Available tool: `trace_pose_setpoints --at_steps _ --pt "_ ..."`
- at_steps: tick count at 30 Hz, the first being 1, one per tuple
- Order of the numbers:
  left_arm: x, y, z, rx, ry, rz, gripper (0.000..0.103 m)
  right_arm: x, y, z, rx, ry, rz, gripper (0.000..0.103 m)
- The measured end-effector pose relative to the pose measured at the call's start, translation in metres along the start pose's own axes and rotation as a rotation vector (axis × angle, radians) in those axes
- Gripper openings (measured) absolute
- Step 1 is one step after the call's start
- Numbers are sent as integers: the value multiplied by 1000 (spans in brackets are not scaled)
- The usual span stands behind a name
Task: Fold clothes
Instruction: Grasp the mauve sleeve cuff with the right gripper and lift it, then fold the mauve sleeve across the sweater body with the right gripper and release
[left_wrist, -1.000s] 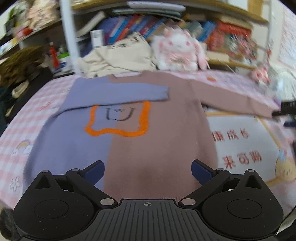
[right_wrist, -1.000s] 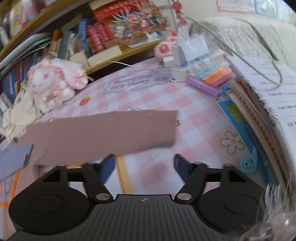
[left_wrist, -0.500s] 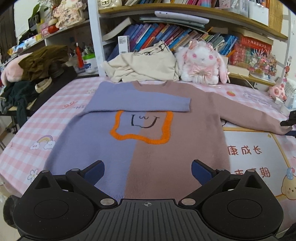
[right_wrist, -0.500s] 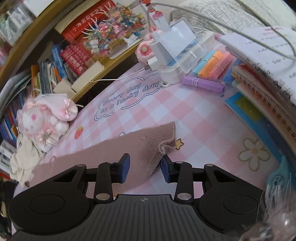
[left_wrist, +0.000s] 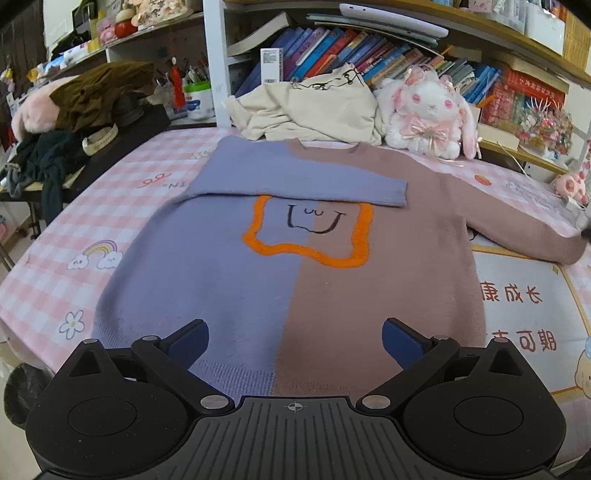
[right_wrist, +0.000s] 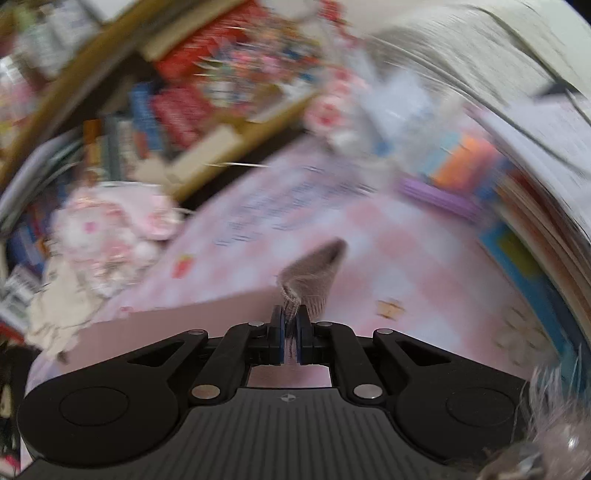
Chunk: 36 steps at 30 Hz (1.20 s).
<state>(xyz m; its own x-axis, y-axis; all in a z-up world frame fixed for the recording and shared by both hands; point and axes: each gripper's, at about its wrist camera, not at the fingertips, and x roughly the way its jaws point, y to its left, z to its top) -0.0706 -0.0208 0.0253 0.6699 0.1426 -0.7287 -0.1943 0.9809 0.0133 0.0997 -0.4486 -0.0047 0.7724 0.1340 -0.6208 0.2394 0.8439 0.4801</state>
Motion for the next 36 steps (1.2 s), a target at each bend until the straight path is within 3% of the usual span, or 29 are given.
trace_pose_setpoints --at_steps 7,12,21,28,36 --pt "3 19 0 39 -40 -65 101 -3 107 5 -219 -51 140 6" --pt "7 44 8 105 -78 -175 101 3 195 -8 -334 -75 217 6" --pt "16 126 28 84 -143 -177 101 26 343 -52 -459 -85 321 6" --pt "19 174 32 107 -156 -185 101 55 406 -90 -460 -29 343 6" --pt "24 198 32 149 -155 -212 101 81 432 -127 -483 58 314 6"
